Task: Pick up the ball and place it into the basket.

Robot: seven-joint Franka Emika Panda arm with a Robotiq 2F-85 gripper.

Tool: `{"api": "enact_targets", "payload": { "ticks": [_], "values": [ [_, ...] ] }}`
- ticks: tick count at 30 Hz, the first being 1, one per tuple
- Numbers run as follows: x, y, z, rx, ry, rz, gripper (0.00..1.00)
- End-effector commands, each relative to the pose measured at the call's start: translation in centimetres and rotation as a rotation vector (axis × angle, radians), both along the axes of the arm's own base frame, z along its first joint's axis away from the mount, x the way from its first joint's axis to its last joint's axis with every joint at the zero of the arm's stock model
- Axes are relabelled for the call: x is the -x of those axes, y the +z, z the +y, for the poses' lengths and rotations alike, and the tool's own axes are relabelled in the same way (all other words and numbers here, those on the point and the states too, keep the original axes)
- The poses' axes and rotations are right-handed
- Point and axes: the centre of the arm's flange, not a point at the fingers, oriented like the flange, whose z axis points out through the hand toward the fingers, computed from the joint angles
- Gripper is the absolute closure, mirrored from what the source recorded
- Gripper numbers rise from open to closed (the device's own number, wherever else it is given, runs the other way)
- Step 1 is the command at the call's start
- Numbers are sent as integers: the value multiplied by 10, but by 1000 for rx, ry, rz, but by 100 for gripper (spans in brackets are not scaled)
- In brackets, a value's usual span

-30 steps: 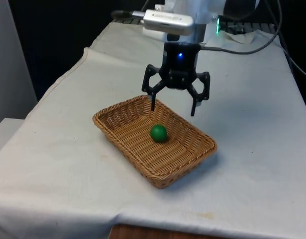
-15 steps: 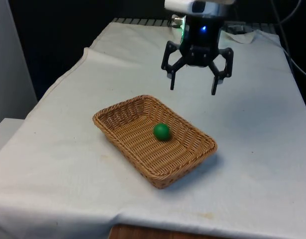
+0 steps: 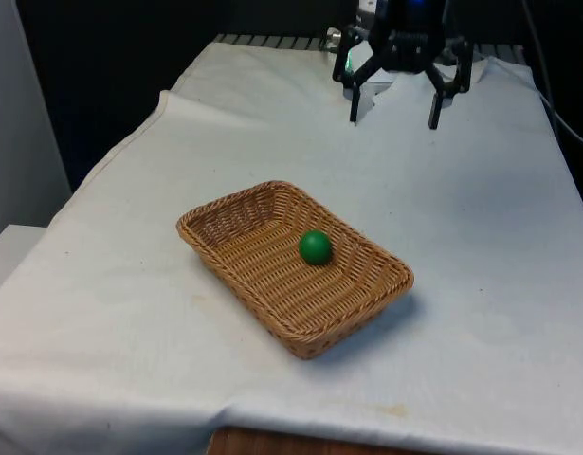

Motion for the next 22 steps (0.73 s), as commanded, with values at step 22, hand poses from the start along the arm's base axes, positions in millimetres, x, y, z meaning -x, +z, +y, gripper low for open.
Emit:
{"api": "enact_targets", "payload": {
  "ticks": [22],
  "values": [
    [49,43,-10,-49,11,23,0]
  ]
}}
